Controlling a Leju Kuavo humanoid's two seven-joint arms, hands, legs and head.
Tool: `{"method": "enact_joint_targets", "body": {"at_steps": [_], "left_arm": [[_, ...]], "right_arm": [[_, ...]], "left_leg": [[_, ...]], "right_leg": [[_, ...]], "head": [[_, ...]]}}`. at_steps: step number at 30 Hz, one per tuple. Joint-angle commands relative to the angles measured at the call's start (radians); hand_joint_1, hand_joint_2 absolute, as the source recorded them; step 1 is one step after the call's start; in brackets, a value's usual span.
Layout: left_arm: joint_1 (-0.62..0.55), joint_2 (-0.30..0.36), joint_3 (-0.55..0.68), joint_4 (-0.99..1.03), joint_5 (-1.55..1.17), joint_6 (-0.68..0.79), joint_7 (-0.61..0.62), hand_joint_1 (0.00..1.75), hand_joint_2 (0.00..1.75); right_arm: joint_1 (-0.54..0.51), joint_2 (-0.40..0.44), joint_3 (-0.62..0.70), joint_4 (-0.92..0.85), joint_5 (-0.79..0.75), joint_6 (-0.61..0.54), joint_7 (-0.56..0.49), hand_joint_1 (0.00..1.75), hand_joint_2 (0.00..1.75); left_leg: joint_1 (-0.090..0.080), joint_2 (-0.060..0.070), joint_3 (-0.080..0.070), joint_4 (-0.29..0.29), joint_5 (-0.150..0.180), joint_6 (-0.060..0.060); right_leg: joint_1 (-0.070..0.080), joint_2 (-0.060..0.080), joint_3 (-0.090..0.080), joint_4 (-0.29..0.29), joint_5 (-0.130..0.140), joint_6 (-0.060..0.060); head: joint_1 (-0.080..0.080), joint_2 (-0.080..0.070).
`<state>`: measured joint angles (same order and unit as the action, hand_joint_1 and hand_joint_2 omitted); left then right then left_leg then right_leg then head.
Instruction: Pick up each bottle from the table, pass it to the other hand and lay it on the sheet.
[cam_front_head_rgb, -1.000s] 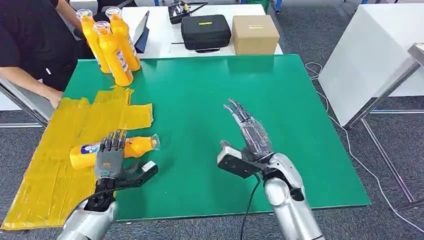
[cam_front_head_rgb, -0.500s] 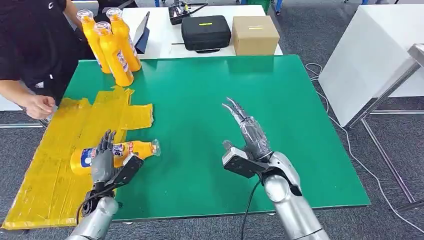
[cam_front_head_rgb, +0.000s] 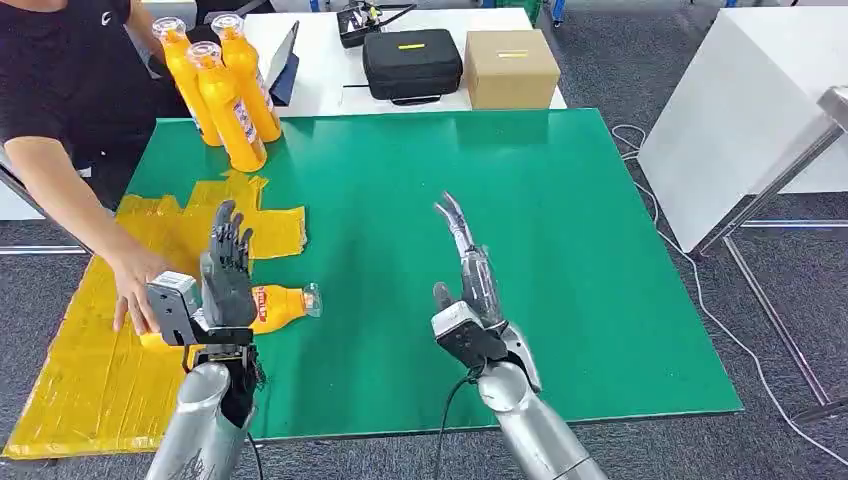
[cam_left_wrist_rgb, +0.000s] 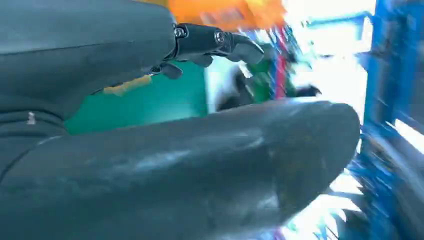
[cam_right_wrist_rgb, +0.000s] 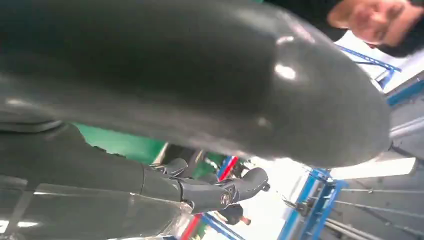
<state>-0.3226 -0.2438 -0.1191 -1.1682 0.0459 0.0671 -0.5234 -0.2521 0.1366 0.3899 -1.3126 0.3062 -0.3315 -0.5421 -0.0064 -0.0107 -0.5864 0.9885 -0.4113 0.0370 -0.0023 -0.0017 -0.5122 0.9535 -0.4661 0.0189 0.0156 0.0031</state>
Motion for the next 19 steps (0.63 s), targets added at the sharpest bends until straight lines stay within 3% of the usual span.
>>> {"method": "enact_joint_targets", "body": {"at_steps": [1, 5, 14, 19], "left_arm": [[0.035, 0.027, -0.141, -0.119, -0.064, 0.06, -0.016, 0.0, 0.0], [0.023, 0.009, -0.151, -0.057, -0.067, 0.035, -0.032, 0.0, 0.0], [0.032, 0.017, -0.169, -0.057, -0.093, 0.01, -0.05, 0.0, 0.0], [0.109, 0.063, -0.076, -0.136, -0.095, -0.023, -0.079, 0.0, 0.0]], "right_arm": [[-0.004, 0.031, 0.013, 0.024, -0.065, -0.018, -0.02, 0.0, 0.0], [0.026, 0.033, 0.015, 0.012, -0.03, -0.087, -0.036, 0.0, 0.0], [0.063, 0.034, 0.043, -0.061, -0.048, -0.063, -0.045, 0.0, 0.0], [-0.01, 0.082, 0.146, 0.056, -0.056, -0.047, -0.048, 0.0, 0.0]], "left_leg": [[0.0, 0.004, 0.003, 0.0, -0.002, -0.002], [0.0, 0.001, 0.003, -0.001, -0.001, -0.003], [0.0, 0.001, 0.003, 0.0, -0.001, -0.003], [-0.001, 0.011, 0.005, -0.002, -0.002, -0.003]], "right_leg": [[0.0, 0.003, 0.002, -0.001, 0.0, 0.0], [0.0, -0.001, 0.004, -0.002, -0.001, 0.0], [0.0, -0.001, 0.003, -0.001, -0.001, 0.0], [-0.001, 0.009, 0.001, -0.001, 0.0, -0.001]], "head": [[0.0, 0.0], [0.0, 0.0], [0.0, 0.0], [0.0, 0.0]]}}
